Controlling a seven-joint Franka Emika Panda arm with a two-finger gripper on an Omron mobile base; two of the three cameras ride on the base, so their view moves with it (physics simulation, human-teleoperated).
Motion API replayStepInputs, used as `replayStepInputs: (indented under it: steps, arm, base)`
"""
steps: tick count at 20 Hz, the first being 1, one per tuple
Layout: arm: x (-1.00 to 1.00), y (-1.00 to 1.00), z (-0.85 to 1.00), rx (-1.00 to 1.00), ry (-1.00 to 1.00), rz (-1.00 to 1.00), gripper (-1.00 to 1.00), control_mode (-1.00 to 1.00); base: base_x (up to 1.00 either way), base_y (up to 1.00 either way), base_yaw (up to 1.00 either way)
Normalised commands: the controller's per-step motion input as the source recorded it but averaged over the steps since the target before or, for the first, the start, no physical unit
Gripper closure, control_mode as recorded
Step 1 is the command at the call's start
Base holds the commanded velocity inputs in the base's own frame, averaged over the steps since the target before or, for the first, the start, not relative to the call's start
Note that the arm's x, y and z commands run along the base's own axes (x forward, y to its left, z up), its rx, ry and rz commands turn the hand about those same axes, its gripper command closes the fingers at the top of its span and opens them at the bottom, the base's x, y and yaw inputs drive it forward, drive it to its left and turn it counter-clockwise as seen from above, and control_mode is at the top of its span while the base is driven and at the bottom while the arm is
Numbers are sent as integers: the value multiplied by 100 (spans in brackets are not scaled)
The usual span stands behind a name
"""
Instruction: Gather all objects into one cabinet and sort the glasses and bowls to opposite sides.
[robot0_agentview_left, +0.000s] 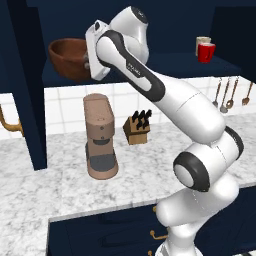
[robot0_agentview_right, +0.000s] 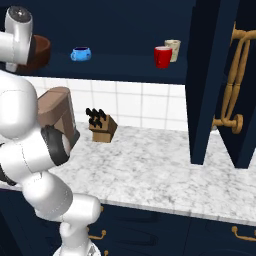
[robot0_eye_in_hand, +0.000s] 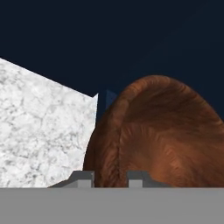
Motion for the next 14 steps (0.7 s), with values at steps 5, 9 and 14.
replayStepInputs:
  steps: [5,9,14]
  arm:
    - [8,23,-32,0,0,0,100,-100]
    - [22,29,-28,0,-1,0,100,-100]
    - [37,30,-4,0,-7,0,100,-100]
  base:
    - [0,0,0]
    - [0,0,0]
    - [0,0,0]
